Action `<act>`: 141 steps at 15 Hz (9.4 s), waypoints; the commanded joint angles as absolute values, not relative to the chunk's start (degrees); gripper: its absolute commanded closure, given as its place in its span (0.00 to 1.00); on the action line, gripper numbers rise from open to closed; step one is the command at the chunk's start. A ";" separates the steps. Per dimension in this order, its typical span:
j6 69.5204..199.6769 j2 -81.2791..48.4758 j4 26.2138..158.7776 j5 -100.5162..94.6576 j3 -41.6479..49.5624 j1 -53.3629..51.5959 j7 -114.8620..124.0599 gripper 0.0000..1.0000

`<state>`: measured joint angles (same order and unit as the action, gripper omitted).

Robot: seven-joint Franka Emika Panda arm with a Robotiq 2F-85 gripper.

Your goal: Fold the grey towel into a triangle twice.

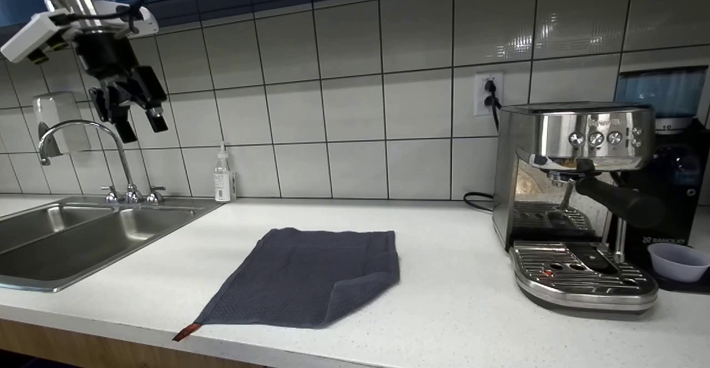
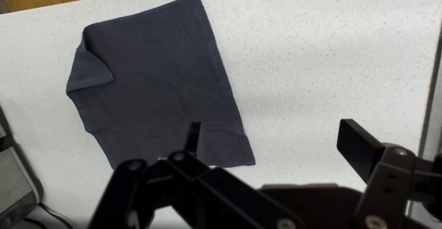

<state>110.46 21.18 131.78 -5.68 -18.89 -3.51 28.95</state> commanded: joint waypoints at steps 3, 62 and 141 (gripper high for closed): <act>113.79 22.71 138.20 -8.79 -16.56 -4.13 28.09 0.00; 134.58 -9.82 141.31 -40.16 7.11 4.05 37.26 0.00; 135.19 -1.53 140.58 -40.57 7.27 2.85 39.85 1.00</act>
